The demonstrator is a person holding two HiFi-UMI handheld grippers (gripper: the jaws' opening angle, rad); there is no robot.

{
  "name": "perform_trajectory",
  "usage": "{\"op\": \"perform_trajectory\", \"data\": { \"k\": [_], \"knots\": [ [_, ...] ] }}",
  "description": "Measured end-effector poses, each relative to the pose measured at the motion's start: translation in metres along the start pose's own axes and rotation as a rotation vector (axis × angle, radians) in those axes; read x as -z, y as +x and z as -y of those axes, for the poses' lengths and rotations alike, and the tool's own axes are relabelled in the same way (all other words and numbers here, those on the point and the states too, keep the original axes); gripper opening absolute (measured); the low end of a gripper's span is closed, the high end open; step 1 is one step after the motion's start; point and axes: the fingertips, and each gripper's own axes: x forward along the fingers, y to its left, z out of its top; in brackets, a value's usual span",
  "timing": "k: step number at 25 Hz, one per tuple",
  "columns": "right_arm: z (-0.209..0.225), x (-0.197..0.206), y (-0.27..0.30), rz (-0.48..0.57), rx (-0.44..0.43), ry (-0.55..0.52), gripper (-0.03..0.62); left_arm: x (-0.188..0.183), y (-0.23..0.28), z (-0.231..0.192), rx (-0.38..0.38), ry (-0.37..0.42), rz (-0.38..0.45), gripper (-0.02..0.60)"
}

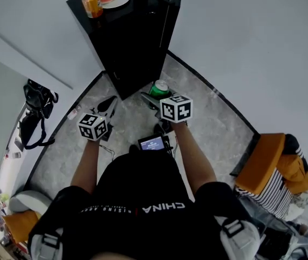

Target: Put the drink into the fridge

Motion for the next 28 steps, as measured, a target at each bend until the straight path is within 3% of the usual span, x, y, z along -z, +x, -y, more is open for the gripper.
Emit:
{"op": "perform_trajectory", "data": {
  "k": [9, 16, 21, 28],
  "knots": [
    [0.052, -0.057, 0.020, -0.012, -0.068, -0.043, 0.344, -0.042, 0.061, -0.008, -0.083, 0.021, 0.031, 0.012],
    [0.078, -0.082, 0.043, -0.048, -0.147, -0.075, 0.344, -0.054, 0.090, -0.015, -0.160, -0.001, 0.043, 0.012],
    [0.067, -0.079, 0.062, -0.058, -0.161, -0.107, 0.344, -0.049, 0.088, -0.027, -0.179, -0.010, 0.023, 0.012],
    [0.045, -0.091, 0.084, -0.041, -0.140, -0.119, 0.344, -0.067, 0.090, -0.049, -0.131, 0.023, 0.017, 0.012]
  ]
}}
